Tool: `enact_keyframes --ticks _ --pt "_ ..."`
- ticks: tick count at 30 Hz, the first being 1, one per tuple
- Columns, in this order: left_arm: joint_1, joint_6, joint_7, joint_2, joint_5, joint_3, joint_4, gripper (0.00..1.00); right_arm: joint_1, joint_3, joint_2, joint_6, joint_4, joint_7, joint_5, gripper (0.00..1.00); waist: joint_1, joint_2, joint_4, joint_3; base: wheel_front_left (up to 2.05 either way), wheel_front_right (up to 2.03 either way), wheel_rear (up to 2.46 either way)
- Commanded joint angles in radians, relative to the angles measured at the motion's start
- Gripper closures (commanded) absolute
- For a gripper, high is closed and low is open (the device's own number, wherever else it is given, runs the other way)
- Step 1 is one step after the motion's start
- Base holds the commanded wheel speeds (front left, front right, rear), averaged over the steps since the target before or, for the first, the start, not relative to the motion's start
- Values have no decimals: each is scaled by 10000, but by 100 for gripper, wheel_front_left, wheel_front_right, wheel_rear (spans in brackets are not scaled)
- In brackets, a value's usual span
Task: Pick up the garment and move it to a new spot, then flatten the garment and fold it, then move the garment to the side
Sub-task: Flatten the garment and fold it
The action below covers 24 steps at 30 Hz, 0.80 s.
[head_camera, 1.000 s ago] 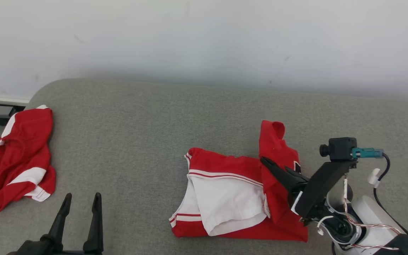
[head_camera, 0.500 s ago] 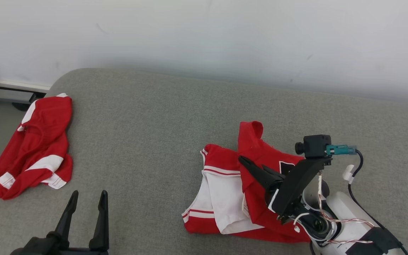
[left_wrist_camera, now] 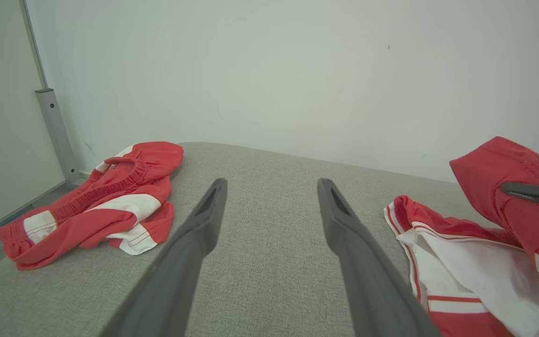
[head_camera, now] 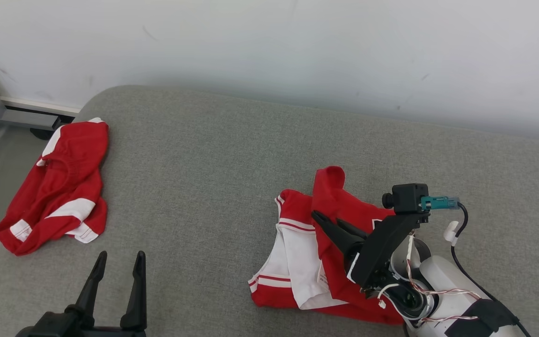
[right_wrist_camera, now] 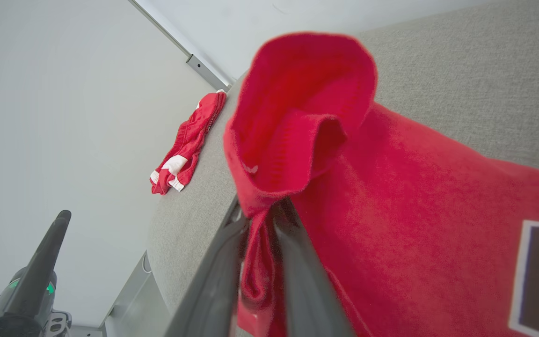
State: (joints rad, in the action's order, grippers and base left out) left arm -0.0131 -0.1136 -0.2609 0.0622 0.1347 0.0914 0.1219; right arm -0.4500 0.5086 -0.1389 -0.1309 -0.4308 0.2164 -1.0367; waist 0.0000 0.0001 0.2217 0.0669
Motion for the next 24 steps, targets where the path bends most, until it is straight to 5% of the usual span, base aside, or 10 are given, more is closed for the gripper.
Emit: enact_keyframes --ticks 1,24 --pt "21 -4 -53 13 -69 -76 -20 0 -132 -18 -28 5 -10 -87 -52 0 0 -1 -13 5 0 0 0" --pt "-104 -70 -53 38 -299 -371 -287 0 1268 -929 -1946 5 1448 -1281 -285 0 0 -1 -464 -11 0 0 0"
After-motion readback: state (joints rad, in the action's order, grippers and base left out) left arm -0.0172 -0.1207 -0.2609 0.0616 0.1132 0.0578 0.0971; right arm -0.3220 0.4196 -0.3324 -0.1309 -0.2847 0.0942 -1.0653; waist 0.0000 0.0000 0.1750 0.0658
